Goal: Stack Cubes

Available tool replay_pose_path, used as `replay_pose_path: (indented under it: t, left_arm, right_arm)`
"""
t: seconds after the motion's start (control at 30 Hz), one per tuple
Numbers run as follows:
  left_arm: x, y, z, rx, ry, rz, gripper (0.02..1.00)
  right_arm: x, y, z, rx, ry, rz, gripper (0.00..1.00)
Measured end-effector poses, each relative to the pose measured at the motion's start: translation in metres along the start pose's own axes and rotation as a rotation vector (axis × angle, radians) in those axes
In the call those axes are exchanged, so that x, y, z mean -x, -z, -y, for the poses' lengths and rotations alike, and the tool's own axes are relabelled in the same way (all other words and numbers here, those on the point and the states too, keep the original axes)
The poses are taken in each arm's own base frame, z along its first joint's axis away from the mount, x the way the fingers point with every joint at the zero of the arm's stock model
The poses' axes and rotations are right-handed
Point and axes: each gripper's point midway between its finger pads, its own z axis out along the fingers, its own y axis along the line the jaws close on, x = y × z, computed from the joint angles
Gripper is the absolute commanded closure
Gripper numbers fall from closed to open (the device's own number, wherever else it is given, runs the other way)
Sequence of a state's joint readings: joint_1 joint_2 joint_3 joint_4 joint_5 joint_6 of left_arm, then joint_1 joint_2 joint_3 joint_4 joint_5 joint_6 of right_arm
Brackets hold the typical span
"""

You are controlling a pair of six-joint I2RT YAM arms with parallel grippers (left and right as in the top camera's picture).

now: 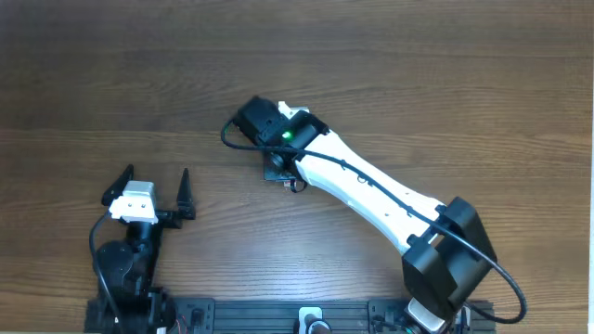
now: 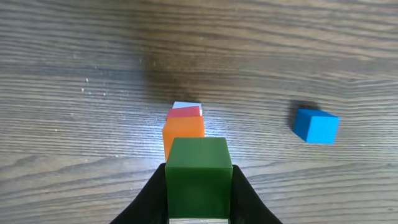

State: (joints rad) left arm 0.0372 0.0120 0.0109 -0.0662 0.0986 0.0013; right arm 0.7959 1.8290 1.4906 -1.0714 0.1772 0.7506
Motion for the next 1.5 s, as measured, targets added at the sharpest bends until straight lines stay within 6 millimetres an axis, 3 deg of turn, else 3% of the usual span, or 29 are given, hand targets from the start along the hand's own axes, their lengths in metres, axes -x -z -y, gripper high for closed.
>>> replay_pose_path:
  t: [1.5]
  left_arm:
    - [0.0, 0.0, 0.0, 0.0, 0.0, 0.0, 0.018]
  right_arm:
    - [0.0, -0.017, -0.008, 0.02, 0.013, -0.032, 0.989]
